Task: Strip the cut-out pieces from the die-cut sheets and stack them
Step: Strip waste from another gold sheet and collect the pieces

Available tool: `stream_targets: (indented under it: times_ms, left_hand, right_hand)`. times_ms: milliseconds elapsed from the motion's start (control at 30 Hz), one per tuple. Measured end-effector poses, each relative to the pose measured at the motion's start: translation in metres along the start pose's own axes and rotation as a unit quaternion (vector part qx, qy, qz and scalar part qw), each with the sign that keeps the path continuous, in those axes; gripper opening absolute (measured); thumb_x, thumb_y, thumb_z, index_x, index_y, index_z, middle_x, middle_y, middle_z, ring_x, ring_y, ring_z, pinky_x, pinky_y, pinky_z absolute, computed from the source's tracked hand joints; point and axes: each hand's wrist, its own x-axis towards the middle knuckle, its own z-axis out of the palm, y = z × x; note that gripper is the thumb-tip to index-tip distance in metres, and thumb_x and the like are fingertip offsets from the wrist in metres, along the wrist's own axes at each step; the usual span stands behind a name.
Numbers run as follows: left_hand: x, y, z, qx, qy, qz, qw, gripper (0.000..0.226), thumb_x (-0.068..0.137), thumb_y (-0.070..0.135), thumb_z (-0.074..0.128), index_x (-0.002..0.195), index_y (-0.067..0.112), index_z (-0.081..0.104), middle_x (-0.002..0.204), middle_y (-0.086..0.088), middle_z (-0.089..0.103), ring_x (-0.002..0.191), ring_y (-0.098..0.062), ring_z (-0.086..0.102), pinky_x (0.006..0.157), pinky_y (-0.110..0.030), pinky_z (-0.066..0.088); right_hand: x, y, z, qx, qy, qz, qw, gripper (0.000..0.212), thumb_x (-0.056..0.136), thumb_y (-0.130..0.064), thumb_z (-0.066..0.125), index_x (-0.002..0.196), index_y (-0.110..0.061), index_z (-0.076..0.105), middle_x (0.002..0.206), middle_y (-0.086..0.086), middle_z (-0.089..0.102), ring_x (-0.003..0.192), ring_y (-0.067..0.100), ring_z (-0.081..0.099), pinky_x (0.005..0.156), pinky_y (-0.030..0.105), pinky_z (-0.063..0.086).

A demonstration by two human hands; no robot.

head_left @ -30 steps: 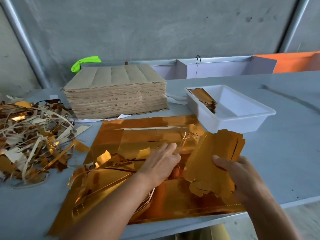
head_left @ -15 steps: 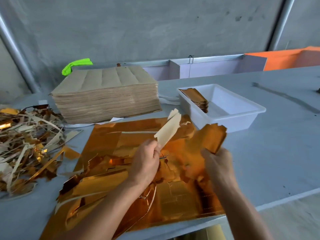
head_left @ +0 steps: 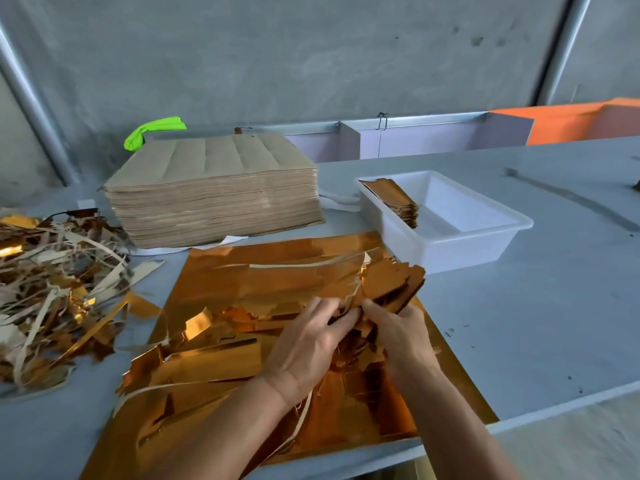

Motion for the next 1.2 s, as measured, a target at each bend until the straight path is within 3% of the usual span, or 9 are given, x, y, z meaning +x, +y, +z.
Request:
stream_targets:
  times_ms: [100, 167, 267, 500, 733, 900, 1067, 1133, 1200]
  left_hand:
    - [0.001, -0.007, 0.002, -0.009, -0.004, -0.04, 0.999, 0.044, 0.077, -0.005, 0.071, 0.12, 0.003, 0.064, 0.111, -0.011, 0.062, 0.098, -0.026, 0.06, 0.073, -0.032, 0.058]
    - [0.002, -0.013, 0.004, -0.031, 0.001, -0.072, 0.997, 0.047, 0.083, -0.005, 0.064, 0.128, 0.005, 0.057, 0.121, -0.009, 0.06, 0.111, -0.023, 0.055, 0.092, -0.029, 0.051]
    - [0.003, -0.021, 0.004, -0.07, 0.017, -0.117, 0.991, 0.045, 0.088, 0.002, 0.06, 0.132, 0.011, 0.053, 0.124, -0.002, 0.059, 0.113, -0.016, 0.054, 0.098, -0.019, 0.043]
    - [0.004, -0.034, -0.011, -0.128, 0.108, -0.242, 0.956, 0.033, 0.087, -0.002, 0.059, 0.119, 0.006, 0.062, 0.118, -0.01, 0.066, 0.104, -0.022, 0.065, 0.089, -0.017, 0.044]
    - [0.002, -0.038, -0.014, -0.153, 0.159, -0.304, 0.927, 0.029, 0.089, 0.0, 0.058, 0.117, 0.005, 0.064, 0.116, -0.009, 0.067, 0.102, -0.019, 0.066, 0.085, -0.017, 0.047]
    - [-0.001, -0.048, -0.013, -0.108, 0.18, -0.381, 0.9, 0.026, 0.091, 0.002, 0.056, 0.114, 0.006, 0.067, 0.117, -0.009, 0.067, 0.11, -0.02, 0.062, 0.084, -0.011, 0.037]
    - [0.0, -0.041, -0.011, -0.068, 0.17, -0.344, 0.921, 0.027, 0.088, 0.0, 0.059, 0.112, 0.007, 0.068, 0.11, -0.009, 0.068, 0.105, -0.022, 0.062, 0.088, -0.023, 0.046]
    - [0.004, -0.034, -0.014, -0.036, 0.176, -0.318, 0.931, 0.028, 0.086, -0.003, 0.06, 0.113, 0.004, 0.067, 0.109, -0.011, 0.067, 0.105, -0.025, 0.06, 0.091, -0.026, 0.045]
    - [0.008, -0.026, -0.019, -0.006, 0.186, -0.278, 0.942, 0.03, 0.081, -0.006, 0.064, 0.111, 0.0, 0.067, 0.106, -0.015, 0.067, 0.101, -0.031, 0.06, 0.089, -0.034, 0.05]
  right_hand:
    - [0.001, 0.004, -0.005, -0.004, 0.019, 0.037, 0.999, 0.004, 0.089, -0.016, 0.063, 0.089, -0.019, 0.061, 0.079, -0.002, 0.07, 0.074, 0.017, 0.068, 0.06, 0.028, 0.051]
    - [0.002, 0.003, -0.009, 0.006, 0.026, 0.054, 0.998, 0.013, 0.089, -0.016, 0.064, 0.098, -0.018, 0.055, 0.093, 0.0, 0.065, 0.088, 0.023, 0.064, 0.075, 0.041, 0.054]
    - [0.003, 0.001, -0.015, 0.011, 0.032, 0.044, 0.998, 0.013, 0.091, -0.013, 0.06, 0.093, -0.023, 0.052, 0.095, 0.0, 0.062, 0.098, 0.03, 0.061, 0.092, 0.054, 0.049]
    - [0.004, 0.002, -0.031, 0.008, 0.058, 0.04, 0.997, 0.016, 0.091, -0.011, 0.06, 0.084, -0.022, 0.052, 0.091, 0.006, 0.064, 0.085, 0.027, 0.063, 0.087, 0.053, 0.051]
    - [0.006, -0.003, -0.037, 0.044, 0.081, 0.056, 0.994, 0.016, 0.09, -0.006, 0.06, 0.085, -0.019, 0.054, 0.09, 0.006, 0.064, 0.083, 0.026, 0.062, 0.084, 0.05, 0.052]
    - [0.007, -0.009, -0.049, 0.053, 0.12, 0.049, 0.99, 0.011, 0.089, -0.006, 0.061, 0.091, -0.015, 0.054, 0.101, 0.009, 0.063, 0.097, 0.032, 0.061, 0.09, 0.051, 0.05]
    - [0.01, -0.011, -0.052, 0.042, 0.124, 0.023, 0.991, 0.019, 0.092, -0.011, 0.058, 0.109, -0.014, 0.051, 0.109, 0.007, 0.059, 0.101, 0.032, 0.057, 0.094, 0.052, 0.047]
    - [0.009, -0.01, -0.052, 0.006, 0.149, 0.004, 0.989, 0.01, 0.093, -0.011, 0.058, 0.099, -0.015, 0.051, 0.096, 0.004, 0.057, 0.088, 0.028, 0.056, 0.087, 0.05, 0.05]
    - [0.007, -0.011, -0.054, -0.054, 0.197, -0.045, 0.978, 0.016, 0.093, -0.008, 0.057, 0.079, -0.013, 0.051, 0.077, 0.005, 0.052, 0.069, 0.022, 0.051, 0.069, 0.043, 0.052]
